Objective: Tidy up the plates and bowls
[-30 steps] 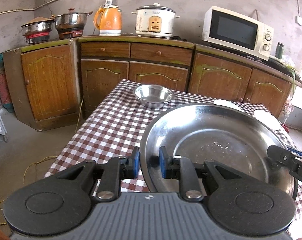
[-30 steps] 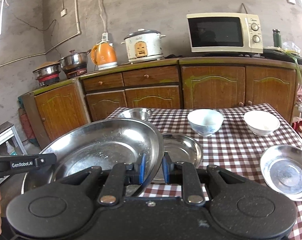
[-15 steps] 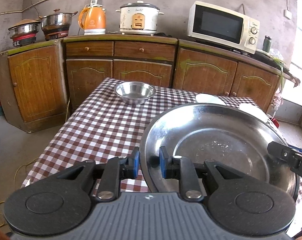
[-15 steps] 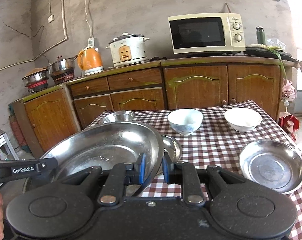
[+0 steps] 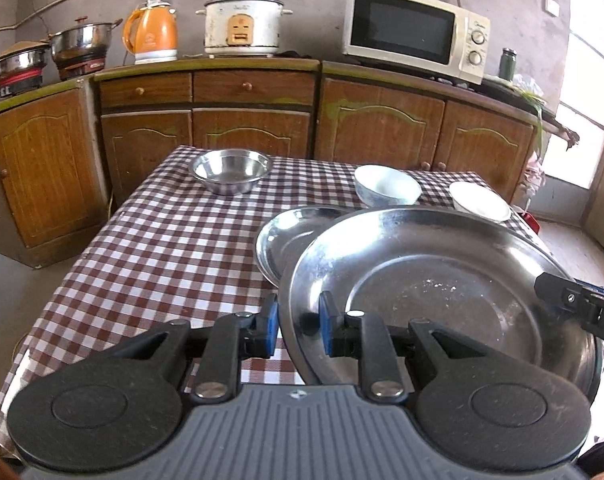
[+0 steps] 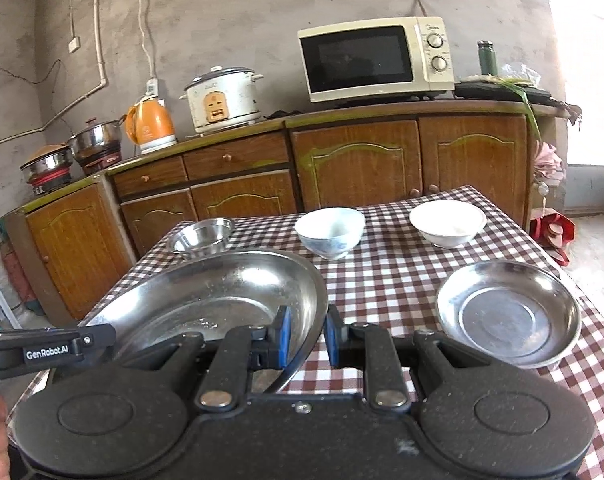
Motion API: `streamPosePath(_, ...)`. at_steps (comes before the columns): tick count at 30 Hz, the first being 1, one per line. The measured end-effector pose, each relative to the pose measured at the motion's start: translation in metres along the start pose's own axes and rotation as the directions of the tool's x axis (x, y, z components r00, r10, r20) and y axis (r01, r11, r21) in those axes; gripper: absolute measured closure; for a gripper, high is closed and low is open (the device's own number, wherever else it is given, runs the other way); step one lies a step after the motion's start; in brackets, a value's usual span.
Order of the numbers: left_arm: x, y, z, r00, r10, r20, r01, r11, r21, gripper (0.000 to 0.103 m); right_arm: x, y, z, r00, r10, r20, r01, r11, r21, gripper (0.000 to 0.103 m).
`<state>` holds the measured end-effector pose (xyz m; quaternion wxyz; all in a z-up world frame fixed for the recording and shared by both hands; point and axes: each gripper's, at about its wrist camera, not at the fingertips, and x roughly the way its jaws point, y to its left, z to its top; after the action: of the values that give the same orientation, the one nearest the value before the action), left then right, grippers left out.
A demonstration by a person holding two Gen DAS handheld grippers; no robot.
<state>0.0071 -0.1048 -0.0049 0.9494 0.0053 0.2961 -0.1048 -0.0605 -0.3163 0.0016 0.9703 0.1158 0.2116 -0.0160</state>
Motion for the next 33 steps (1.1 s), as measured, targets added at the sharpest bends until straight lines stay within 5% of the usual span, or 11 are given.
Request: streamPosePath(33, 0.034, -0.052, -0.033, 0.995, -0.068, -0.080, 0.074, 0.994, 0.077, 0.081, -0.002, -0.064, -0.042, 0.992, -0.106, -0.069, 0.112, 0.990, 0.089, 0.079)
